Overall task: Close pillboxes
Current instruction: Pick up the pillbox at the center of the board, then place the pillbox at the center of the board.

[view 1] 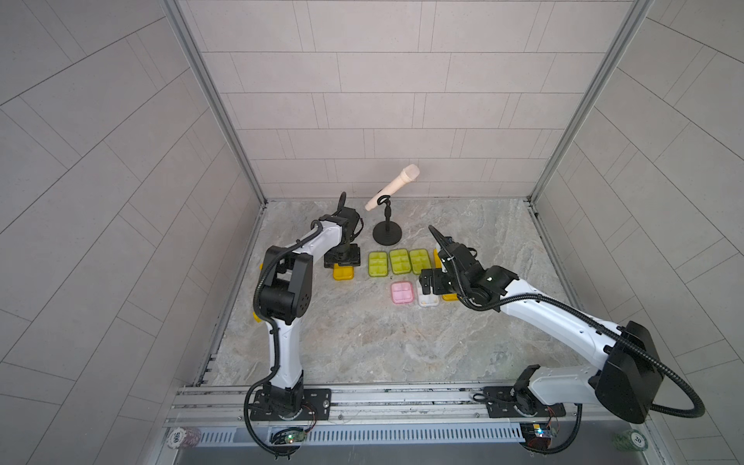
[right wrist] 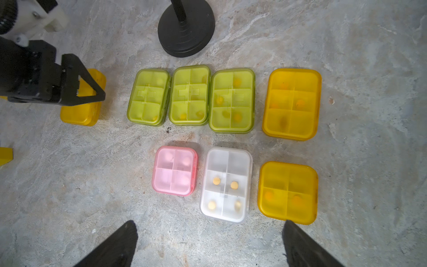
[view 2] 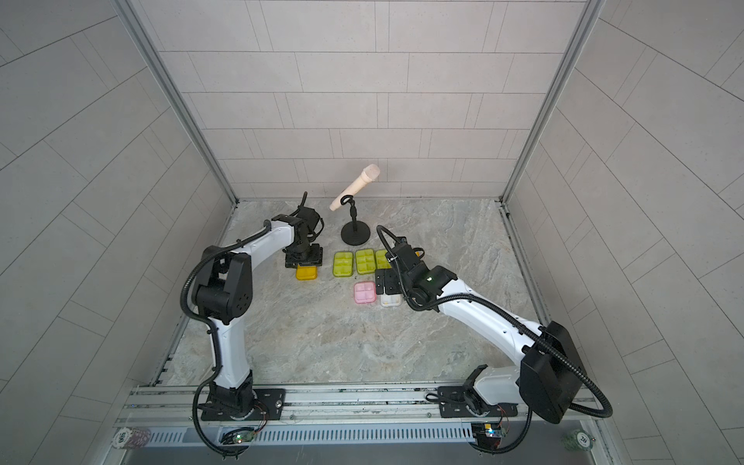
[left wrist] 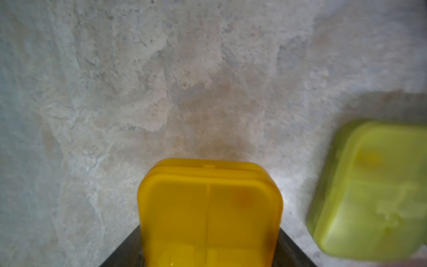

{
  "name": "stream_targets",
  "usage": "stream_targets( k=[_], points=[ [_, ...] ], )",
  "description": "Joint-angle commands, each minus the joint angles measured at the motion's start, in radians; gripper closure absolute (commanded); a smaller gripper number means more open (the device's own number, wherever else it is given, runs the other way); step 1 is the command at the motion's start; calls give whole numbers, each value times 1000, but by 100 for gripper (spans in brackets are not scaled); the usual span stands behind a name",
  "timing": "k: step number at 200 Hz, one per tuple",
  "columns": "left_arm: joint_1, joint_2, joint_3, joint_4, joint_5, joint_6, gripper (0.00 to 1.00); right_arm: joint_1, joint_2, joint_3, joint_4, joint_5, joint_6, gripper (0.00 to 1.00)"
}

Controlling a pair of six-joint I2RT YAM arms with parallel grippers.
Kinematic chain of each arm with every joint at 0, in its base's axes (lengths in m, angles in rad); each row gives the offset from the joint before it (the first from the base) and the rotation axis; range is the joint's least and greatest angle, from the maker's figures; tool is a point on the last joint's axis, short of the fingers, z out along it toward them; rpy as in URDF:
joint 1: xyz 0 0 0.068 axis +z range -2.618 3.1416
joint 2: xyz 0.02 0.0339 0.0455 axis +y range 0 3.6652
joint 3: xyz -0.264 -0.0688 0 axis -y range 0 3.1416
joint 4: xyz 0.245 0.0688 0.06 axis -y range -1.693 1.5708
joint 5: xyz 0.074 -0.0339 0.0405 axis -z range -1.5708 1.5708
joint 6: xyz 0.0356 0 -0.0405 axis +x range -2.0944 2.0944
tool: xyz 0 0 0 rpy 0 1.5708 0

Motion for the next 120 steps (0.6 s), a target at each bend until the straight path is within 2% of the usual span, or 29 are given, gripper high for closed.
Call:
stream_targets(
  k=[1,56,72,120],
  points=[
    [-45,-97,-103,30,8,-50,32,-14,-16,1,-11,25,-9,1],
    [-189,-216,-333,159,52,-166,31,-61,-48,-25,-19,32,-18,1],
    [-230,-205,-334,171,42,-177,30,-73,-55,-26,-31,33,-25,1],
    [-279,-119,-298,219,76,-219,31,-95,-77,-35,-52,34,-31,1]
  ],
)
